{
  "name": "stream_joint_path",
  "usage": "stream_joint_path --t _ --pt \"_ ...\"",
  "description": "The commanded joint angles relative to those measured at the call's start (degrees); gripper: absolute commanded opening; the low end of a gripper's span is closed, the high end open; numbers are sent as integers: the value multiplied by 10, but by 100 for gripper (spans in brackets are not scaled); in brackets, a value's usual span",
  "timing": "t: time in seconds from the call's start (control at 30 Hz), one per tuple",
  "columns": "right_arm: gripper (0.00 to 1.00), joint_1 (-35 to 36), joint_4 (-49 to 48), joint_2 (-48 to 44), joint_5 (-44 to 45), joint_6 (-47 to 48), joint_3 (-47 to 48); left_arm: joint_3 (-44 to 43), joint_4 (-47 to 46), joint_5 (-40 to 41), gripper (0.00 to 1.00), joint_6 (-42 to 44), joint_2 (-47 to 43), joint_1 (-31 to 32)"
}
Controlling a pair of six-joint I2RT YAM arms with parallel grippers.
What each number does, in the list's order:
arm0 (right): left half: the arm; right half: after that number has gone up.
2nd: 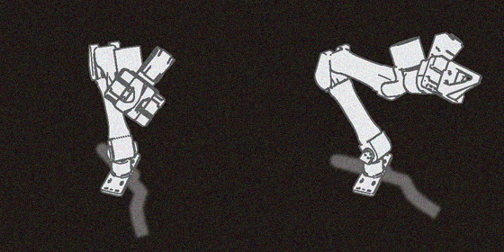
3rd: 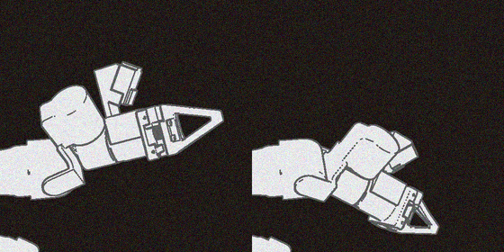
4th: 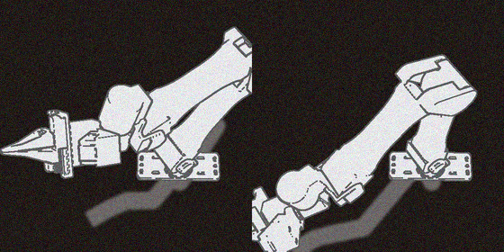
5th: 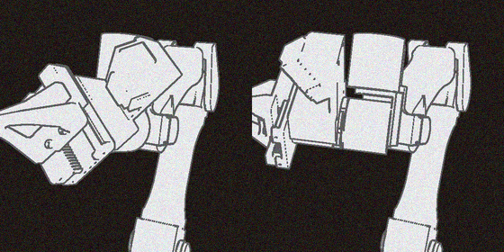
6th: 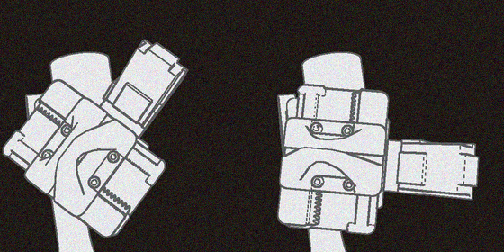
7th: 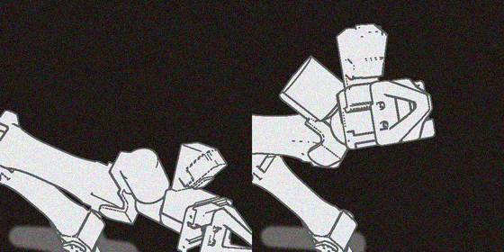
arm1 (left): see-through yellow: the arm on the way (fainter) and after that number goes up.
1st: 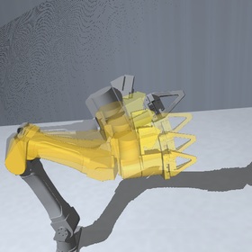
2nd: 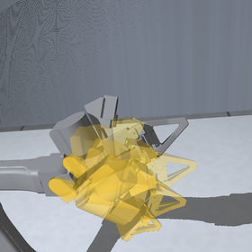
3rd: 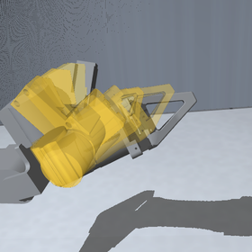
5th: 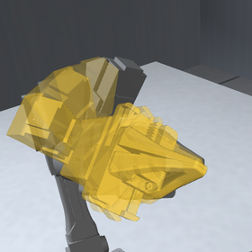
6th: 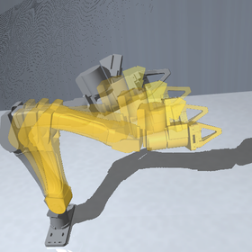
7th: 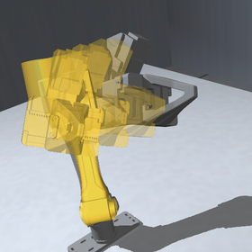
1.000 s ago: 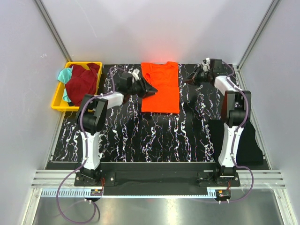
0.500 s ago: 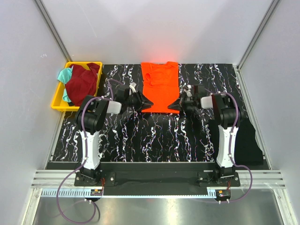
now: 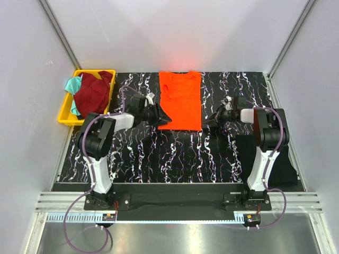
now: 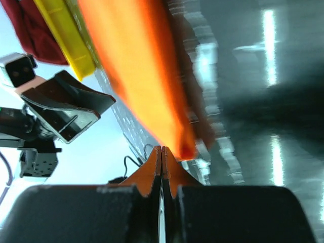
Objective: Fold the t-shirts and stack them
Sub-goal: Fold the tshirt
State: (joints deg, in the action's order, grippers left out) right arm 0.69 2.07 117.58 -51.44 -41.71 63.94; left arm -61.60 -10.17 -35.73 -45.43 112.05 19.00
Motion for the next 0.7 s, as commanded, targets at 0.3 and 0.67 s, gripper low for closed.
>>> stream_joint_path --t 0.3,0.67 --pt "2 118 38 55 -14 -4 135 0 -138 -12 44 -98 32 22" --pt "1 59 7 22 0 14 -21 55 -120 -1 40 -63 48 15"
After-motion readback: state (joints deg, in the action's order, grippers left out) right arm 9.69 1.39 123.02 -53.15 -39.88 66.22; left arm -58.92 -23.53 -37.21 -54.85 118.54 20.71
